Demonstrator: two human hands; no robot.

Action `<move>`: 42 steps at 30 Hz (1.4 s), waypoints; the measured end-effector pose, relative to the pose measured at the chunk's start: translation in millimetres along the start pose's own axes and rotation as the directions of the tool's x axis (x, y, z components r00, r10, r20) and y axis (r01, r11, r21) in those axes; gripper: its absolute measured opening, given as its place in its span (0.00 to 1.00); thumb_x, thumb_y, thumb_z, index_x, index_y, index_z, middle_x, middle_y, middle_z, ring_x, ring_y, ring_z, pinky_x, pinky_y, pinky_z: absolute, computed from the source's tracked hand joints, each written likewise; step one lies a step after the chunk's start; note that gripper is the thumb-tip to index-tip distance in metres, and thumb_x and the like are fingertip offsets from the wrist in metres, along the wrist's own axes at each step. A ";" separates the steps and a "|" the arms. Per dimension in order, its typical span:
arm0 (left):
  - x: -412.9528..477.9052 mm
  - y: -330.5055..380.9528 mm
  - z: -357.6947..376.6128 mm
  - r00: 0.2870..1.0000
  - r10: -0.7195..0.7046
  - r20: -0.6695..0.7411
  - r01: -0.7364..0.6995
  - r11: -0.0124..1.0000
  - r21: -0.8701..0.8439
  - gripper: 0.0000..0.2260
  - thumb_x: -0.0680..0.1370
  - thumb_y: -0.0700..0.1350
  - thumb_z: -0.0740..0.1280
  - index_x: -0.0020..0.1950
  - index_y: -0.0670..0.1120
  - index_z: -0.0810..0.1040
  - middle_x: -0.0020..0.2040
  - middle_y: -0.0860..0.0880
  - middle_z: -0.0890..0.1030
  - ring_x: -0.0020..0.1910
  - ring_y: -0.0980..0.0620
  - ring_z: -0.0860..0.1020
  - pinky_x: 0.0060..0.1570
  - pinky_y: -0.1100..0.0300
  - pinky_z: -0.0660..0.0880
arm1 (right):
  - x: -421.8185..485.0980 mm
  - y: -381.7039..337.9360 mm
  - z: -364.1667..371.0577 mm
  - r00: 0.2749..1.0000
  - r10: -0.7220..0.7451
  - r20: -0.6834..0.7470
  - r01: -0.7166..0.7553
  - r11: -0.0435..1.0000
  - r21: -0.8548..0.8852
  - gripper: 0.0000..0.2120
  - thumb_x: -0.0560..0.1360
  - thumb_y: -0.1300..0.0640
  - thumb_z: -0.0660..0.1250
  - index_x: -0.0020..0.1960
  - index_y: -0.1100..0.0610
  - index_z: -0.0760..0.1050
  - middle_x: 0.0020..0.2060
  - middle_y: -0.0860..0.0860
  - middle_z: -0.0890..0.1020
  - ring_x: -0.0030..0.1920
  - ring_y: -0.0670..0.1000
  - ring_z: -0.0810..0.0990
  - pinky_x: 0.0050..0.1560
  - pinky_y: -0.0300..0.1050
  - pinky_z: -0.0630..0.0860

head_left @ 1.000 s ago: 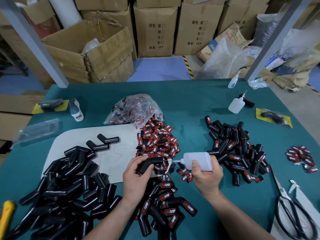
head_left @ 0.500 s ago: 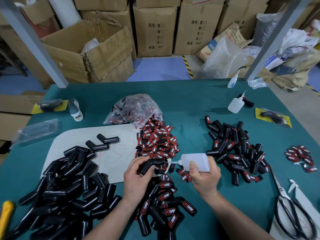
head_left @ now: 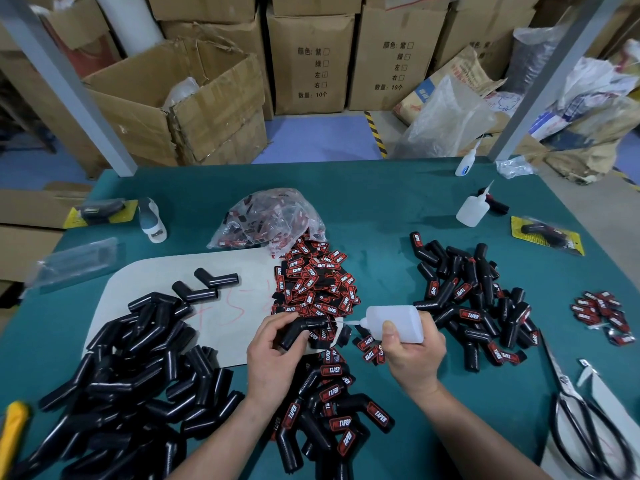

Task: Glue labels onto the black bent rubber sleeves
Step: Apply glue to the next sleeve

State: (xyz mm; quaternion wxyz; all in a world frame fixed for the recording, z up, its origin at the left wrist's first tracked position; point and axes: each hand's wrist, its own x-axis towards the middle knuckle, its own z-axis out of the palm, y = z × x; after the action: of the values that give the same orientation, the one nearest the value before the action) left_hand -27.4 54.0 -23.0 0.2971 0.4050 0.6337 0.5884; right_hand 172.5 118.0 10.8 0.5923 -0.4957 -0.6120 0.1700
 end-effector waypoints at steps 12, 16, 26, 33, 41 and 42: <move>-1.2 -0.1 1.6 0.999 0.033 0.004 -0.033 0.999 0.012 0.26 0.73 0.33 0.77 0.53 0.66 0.82 0.55 0.60 0.81 0.56 0.60 0.81 0.48 0.75 0.75 | -7.0 -2.5 2.0 0.997 -0.080 -0.012 0.080 0.996 -0.026 0.36 0.77 0.33 0.61 0.34 0.68 0.73 0.23 0.54 0.73 0.30 0.50 0.72 0.28 0.28 0.65; -0.7 0.2 1.8 1.000 0.022 -0.001 -0.022 1.000 0.009 0.26 0.74 0.34 0.77 0.53 0.67 0.82 0.55 0.61 0.81 0.56 0.59 0.81 0.47 0.74 0.75 | -7.0 -0.1 3.1 0.994 -0.111 -0.021 0.109 0.991 -0.079 0.35 0.77 0.35 0.61 0.33 0.67 0.73 0.23 0.54 0.72 0.30 0.50 0.72 0.25 0.34 0.66; -3.2 4.2 -0.8 0.997 0.043 0.069 -0.043 0.999 0.006 0.20 0.74 0.34 0.77 0.56 0.58 0.84 0.57 0.60 0.82 0.59 0.59 0.81 0.45 0.74 0.76 | -6.1 0.9 0.4 0.999 -0.036 -0.031 0.036 0.999 -0.017 0.27 0.75 0.41 0.66 0.34 0.65 0.72 0.27 0.45 0.69 0.30 0.42 0.70 0.30 0.21 0.62; -3.8 4.8 -0.7 0.996 0.056 0.066 -0.057 0.998 0.014 0.20 0.73 0.33 0.77 0.55 0.57 0.84 0.56 0.62 0.82 0.59 0.60 0.81 0.45 0.76 0.75 | -6.0 -7.1 0.2 0.999 -0.044 -0.007 0.044 0.998 0.035 0.33 0.77 0.35 0.62 0.34 0.66 0.72 0.27 0.46 0.70 0.30 0.41 0.70 0.30 0.21 0.62; -3.3 1.6 -0.8 0.996 0.064 0.066 -0.067 0.997 0.038 0.19 0.73 0.34 0.77 0.55 0.56 0.84 0.56 0.63 0.82 0.59 0.60 0.80 0.44 0.74 0.76 | -6.0 -9.0 0.6 0.999 -0.038 -0.006 0.038 0.998 0.050 0.35 0.77 0.34 0.62 0.35 0.68 0.73 0.27 0.48 0.72 0.30 0.39 0.74 0.28 0.23 0.64; -3.1 0.6 -0.6 0.996 0.068 0.065 -0.071 0.997 0.040 0.19 0.73 0.33 0.77 0.55 0.56 0.84 0.56 0.63 0.82 0.59 0.60 0.80 0.43 0.73 0.76 | -6.3 -9.2 0.4 0.999 -0.038 0.001 0.038 0.997 0.063 0.35 0.77 0.35 0.63 0.35 0.68 0.73 0.27 0.46 0.72 0.31 0.36 0.74 0.30 0.21 0.64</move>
State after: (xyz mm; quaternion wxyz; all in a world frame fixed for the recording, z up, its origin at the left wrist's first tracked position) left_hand -26.2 51.0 -22.7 0.2875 0.4515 0.6219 0.5717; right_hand 167.2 109.0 14.6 0.6101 -0.4651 -0.6161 0.1784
